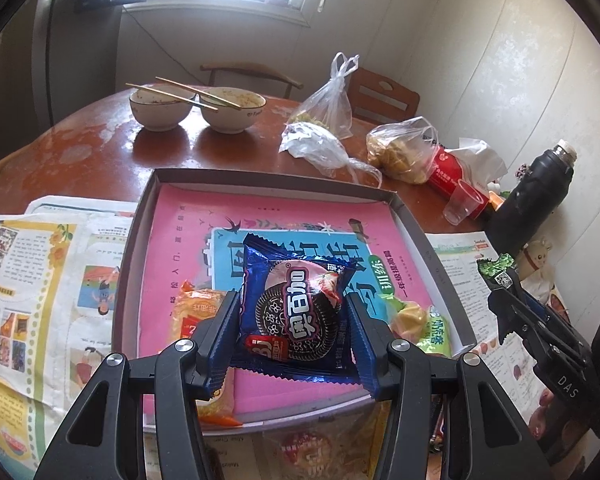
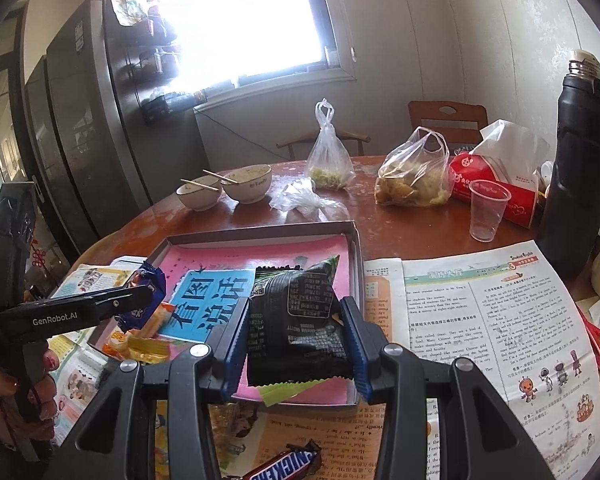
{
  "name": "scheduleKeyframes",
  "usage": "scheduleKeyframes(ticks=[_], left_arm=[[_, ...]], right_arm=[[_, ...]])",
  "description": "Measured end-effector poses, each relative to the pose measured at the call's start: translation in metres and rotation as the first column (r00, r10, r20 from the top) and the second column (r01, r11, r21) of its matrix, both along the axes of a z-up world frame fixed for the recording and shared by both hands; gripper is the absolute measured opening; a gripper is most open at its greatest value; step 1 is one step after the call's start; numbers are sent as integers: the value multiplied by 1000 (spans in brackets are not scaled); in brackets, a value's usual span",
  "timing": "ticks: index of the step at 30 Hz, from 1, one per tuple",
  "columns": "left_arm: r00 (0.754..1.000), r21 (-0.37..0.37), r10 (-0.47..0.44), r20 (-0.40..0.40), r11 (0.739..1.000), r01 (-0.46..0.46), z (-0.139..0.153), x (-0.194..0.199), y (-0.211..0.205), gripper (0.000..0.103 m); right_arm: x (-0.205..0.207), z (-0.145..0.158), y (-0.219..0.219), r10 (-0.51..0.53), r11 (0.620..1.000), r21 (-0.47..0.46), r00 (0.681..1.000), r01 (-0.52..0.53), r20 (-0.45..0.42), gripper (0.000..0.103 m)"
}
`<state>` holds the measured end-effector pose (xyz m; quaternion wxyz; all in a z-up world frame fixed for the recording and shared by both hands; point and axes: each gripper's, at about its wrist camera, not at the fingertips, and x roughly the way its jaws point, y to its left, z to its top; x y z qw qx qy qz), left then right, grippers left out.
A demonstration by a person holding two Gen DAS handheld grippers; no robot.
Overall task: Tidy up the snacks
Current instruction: 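Carry the blue cookie pack over the tray while the right tool carries the black pouch there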
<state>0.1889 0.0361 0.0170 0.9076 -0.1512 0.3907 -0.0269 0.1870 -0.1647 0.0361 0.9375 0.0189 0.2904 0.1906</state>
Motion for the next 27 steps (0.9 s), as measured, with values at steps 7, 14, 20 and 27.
scheduleKeyframes(ticks=[7, 14, 20, 27], left_arm=[[1000, -11, -16, -24, 1000, 15, -11, 10, -2, 53], [999, -8, -34, -34, 999, 34, -18, 13, -6, 53], [998, -5, -51, -35, 999, 51, -21, 13, -9, 53], [998, -5, -50, -41, 999, 50, -24, 14, -10, 53]], right_arm=[[9, -16, 5, -14, 999, -45, 999, 13, -29, 44], [15, -30, 13, -11, 997, -82, 998, 6, -60, 44], [18, -39, 20, 7, 996, -90, 996, -14, -84, 44], [20, -47, 29, 58, 997, -51, 992, -64, -112, 44]])
